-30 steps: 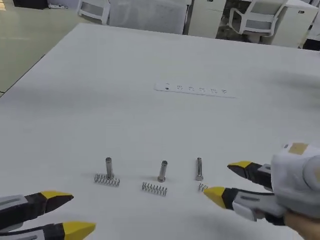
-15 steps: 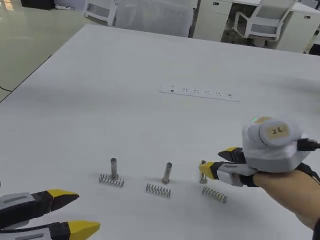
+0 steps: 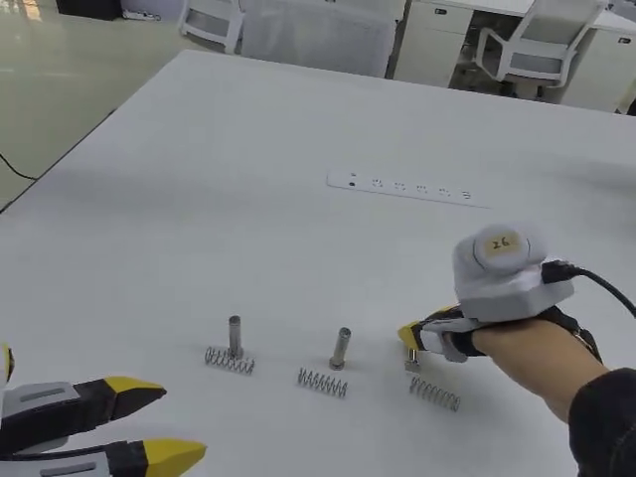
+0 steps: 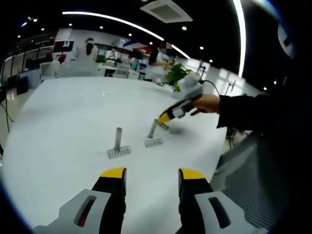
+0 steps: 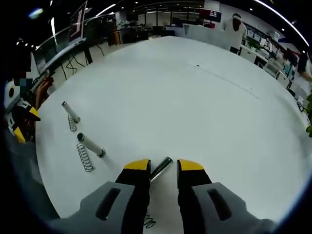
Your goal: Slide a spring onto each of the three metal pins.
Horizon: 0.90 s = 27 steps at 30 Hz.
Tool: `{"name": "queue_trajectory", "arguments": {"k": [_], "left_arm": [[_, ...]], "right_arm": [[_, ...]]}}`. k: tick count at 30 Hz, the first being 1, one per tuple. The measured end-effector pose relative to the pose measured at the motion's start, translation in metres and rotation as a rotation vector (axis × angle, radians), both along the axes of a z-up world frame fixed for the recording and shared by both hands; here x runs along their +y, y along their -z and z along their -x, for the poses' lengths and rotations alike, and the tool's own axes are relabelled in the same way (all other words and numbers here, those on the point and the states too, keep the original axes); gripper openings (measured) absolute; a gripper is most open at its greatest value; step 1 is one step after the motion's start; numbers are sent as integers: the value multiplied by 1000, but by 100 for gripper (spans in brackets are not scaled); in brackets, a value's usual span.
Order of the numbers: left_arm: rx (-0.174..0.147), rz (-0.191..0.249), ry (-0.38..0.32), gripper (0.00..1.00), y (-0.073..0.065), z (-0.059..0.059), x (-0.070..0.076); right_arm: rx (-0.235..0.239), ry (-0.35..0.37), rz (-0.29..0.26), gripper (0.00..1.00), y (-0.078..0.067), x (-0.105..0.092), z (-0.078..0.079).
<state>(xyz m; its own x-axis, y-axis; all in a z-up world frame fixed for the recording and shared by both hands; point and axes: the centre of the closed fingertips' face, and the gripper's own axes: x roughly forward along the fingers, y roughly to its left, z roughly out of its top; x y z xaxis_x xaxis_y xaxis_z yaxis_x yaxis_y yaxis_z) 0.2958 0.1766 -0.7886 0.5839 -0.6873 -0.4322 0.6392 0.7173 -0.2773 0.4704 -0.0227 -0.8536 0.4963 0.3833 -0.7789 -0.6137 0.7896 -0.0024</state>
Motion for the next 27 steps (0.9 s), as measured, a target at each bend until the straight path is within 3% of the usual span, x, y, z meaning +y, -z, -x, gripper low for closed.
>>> {"name": "queue_trajectory", "arguments": {"k": [12, 21, 27], "left_arm": [[8, -4, 19, 34, 2, 2, -3], [5, 2, 23, 33, 1, 2, -4], [3, 6, 20, 33, 0, 1, -4]], "right_arm": [[61, 44, 30, 10, 8, -2, -4], [38, -26, 104, 9, 11, 4, 2], [72, -36, 124, 5, 13, 6, 5]]}}
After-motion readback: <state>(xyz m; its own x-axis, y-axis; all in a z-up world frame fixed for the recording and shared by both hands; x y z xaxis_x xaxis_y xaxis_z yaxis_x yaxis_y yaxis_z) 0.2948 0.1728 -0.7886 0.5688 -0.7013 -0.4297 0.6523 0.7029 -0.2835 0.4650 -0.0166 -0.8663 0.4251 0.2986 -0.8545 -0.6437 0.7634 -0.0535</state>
